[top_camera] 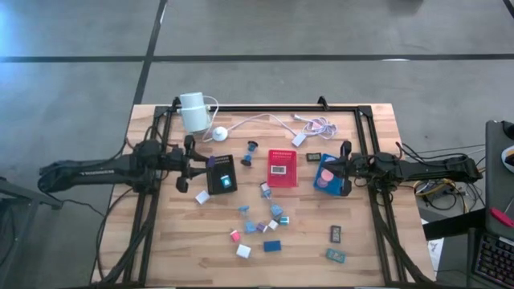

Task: Pick & Place Office items
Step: Put the top dark blue digital clock into the red bin, then put the top white charger adapter into the black bin

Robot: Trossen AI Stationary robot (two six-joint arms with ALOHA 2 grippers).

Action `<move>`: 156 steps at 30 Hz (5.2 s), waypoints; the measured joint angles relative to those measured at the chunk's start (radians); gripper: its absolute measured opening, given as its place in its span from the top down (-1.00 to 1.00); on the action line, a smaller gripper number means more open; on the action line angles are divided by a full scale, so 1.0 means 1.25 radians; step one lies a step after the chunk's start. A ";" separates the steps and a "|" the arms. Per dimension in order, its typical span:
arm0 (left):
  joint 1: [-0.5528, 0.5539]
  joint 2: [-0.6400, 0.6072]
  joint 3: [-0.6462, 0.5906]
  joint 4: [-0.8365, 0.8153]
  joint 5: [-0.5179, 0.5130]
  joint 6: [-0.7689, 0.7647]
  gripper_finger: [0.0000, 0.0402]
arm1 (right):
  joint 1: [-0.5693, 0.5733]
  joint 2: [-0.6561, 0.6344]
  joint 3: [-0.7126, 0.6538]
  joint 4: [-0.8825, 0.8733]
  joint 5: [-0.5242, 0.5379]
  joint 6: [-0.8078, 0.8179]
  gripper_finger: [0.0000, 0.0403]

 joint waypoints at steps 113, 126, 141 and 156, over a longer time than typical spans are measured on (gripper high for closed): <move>-0.044 1.292 0.966 -0.352 -0.166 0.070 0.09 | 0.000 0.002 -0.001 -0.009 0.042 0.006 0.96; -0.044 1.265 0.967 -0.367 -0.165 0.073 0.05 | 0.000 0.004 -0.001 -0.012 0.042 0.003 0.96; -0.054 0.848 0.848 -0.443 -0.100 0.092 0.51 | 0.000 0.022 0.000 -0.007 0.042 0.024 0.96; -0.046 0.341 0.379 -0.207 -0.106 0.012 0.97 | 0.000 0.026 0.000 -0.006 0.064 0.036 0.96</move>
